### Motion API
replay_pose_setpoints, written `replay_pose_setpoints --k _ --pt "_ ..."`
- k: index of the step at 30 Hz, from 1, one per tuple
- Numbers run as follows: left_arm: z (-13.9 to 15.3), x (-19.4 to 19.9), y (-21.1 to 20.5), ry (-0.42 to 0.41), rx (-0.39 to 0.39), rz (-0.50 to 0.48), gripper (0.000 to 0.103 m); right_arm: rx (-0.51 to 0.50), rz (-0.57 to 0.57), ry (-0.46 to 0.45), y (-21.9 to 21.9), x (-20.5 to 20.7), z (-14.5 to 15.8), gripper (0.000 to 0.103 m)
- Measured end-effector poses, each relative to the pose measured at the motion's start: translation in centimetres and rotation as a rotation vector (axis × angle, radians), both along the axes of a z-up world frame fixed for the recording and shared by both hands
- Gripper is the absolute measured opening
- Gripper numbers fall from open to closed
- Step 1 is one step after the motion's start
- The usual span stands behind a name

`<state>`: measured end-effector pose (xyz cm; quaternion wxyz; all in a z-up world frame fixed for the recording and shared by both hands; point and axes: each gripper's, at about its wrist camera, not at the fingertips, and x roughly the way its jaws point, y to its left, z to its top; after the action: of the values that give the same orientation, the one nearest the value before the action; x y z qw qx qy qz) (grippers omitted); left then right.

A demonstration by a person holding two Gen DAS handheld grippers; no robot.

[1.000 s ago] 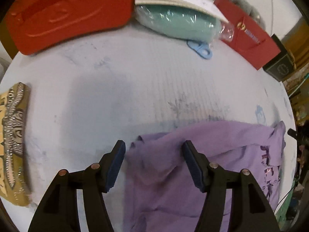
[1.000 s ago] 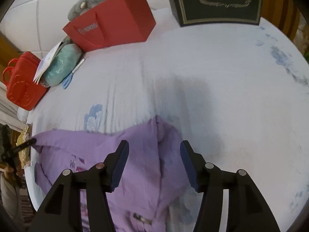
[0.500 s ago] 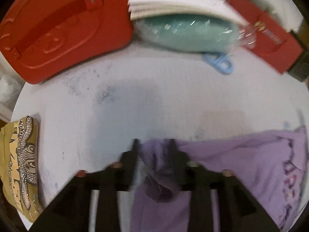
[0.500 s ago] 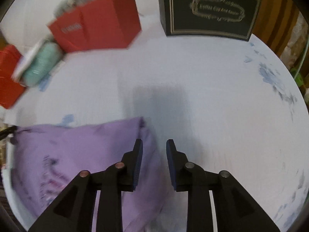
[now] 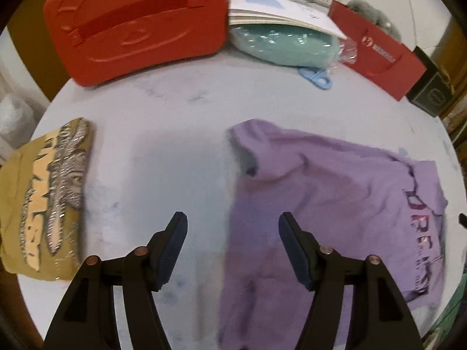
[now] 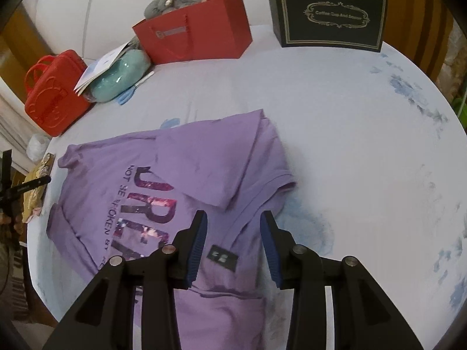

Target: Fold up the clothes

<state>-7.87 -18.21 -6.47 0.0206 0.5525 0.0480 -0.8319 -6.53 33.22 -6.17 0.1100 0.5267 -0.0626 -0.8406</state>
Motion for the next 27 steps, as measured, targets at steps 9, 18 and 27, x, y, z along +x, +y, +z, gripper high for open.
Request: replay_pose_setpoints --k 9,18,27 --pt "-2.7 -6.7 5.5 -0.036 -0.015 -0.11 0.066 -0.071 0.028 -0.038 -2.5 -4.1 -2.3 0.038" --pt "-5.6 -8.6 0.9 -0.097 -0.085 -0.011 0.075 0.121 0.036 -0.102 -2.4 -6.9 -5.6 0.029" --pt "-0.6 -0.3 0.2 -0.016 -0.004 -0.006 0.075 -0.012 -0.072 -0.008 0.8 0.6 -0.7 0.054"
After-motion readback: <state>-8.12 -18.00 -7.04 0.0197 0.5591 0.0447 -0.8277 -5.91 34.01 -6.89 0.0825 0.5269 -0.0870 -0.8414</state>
